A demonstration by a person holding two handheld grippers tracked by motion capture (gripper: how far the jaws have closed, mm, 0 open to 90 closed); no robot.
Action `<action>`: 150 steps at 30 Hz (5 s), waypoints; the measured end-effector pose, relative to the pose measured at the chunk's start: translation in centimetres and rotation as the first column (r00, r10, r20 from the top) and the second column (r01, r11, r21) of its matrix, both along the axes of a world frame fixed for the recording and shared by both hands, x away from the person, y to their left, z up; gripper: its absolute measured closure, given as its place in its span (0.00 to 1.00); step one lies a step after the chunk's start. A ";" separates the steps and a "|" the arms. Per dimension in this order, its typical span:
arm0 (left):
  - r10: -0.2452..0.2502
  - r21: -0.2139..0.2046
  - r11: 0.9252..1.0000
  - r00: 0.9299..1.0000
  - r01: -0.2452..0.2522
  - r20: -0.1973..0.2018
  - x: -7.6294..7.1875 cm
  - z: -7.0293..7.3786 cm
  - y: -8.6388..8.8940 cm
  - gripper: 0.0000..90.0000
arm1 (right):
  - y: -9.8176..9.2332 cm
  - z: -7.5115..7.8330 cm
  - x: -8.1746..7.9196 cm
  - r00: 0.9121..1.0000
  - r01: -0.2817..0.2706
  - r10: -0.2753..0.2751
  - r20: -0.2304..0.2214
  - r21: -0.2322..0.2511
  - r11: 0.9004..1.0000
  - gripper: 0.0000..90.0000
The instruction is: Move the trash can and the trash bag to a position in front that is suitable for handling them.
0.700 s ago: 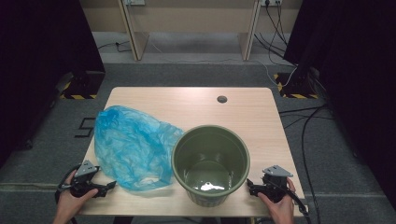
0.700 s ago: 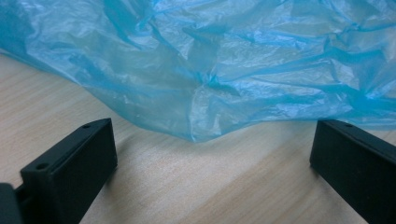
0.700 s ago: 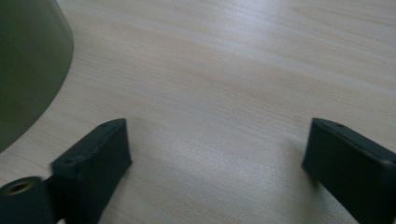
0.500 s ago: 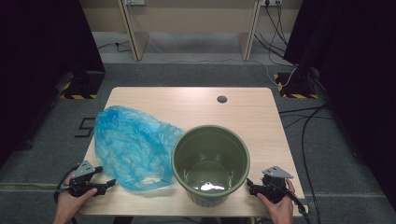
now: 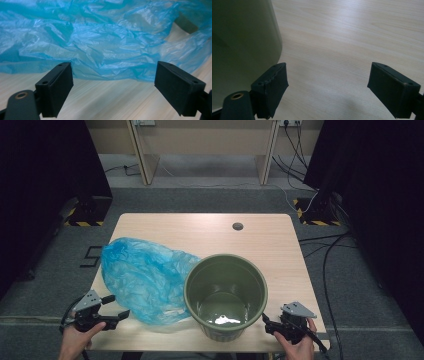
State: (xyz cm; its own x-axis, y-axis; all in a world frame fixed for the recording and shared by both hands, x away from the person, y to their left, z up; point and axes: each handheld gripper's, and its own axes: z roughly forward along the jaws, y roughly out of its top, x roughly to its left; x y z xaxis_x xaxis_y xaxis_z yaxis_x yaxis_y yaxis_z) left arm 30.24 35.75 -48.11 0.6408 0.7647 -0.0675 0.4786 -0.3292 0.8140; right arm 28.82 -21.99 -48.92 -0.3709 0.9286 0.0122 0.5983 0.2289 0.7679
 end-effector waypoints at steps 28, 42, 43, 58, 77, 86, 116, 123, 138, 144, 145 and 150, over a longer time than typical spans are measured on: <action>-0.279 -0.016 0.960 0.960 0.280 0.040 1.3 2.0 -10.3 0.16 | 2.2 0.8 -1.2 0.998 -0.060 0.060 0.013 -0.005 0.998 0.19; -0.378 0.044 0.926 0.924 0.376 0.061 2.9 0.7 -17.5 0.15 | 3.7 0.8 -0.8 0.994 -0.107 0.107 -0.010 -0.042 0.993 0.27; -0.378 0.050 0.926 0.924 0.375 0.060 3.1 0.7 -17.6 0.16 | 3.7 0.9 -0.6 0.995 -0.102 0.102 -0.013 -0.044 0.994 0.27; -0.304 0.042 0.952 0.947 0.302 0.100 7.9 1.4 -20.0 0.17 | 2.6 1.3 4.5 0.999 -0.017 0.018 0.047 -0.035 0.999 0.26; -0.213 0.009 0.977 0.975 0.213 0.068 12.6 1.4 -21.5 0.18 | 3.6 1.8 10.0 0.997 0.004 0.000 0.077 -0.049 0.999 0.27; -0.170 -0.009 0.985 0.984 0.171 0.048 13.8 0.6 -21.3 0.19 | 5.0 2.0 11.5 0.995 0.010 -0.005 0.101 -0.050 0.999 0.27; -0.021 0.090 0.996 1.000 0.019 0.022 10.3 1.2 -6.9 0.17 | 8.8 2.2 12.1 0.992 -0.070 0.079 0.101 -0.083 0.994 0.25; -0.036 0.132 0.990 0.996 0.047 -0.085 9.9 -1.9 -4.9 0.21 | 9.9 2.0 9.7 0.985 -0.154 0.161 0.068 -0.099 0.983 0.25; -0.193 0.163 0.964 0.975 0.209 -0.109 5.2 -1.9 -7.4 0.56 | 8.5 1.6 9.1 0.988 -0.137 0.143 0.065 -0.086 0.987 0.25; -0.258 0.097 0.961 0.965 0.261 -0.042 5.0 -0.6 -9.1 0.25 | 7.9 1.8 9.0 0.990 -0.120 0.126 0.069 -0.074 0.990 0.25; -0.278 0.126 0.951 0.959 0.283 -0.058 5.3 -1.1 -10.2 0.20 | 7.6 2.0 8.9 0.990 -0.118 0.123 0.069 -0.070 0.991 0.25; -0.325 0.183 0.924 0.942 0.336 -0.088 6.6 -2.6 -11.8 0.56 | 7.2 1.9 8.7 0.990 -0.115 0.119 0.068 -0.065 0.991 0.25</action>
State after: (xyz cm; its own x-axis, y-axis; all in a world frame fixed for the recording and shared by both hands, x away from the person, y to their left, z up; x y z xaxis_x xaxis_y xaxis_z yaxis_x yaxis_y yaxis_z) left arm 36.88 23.99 -50.74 0.8589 0.5119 0.0175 0.3579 -0.6242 0.6945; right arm 37.56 -14.82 -46.99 -0.4750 0.8769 -0.0740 0.5082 0.3420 0.7904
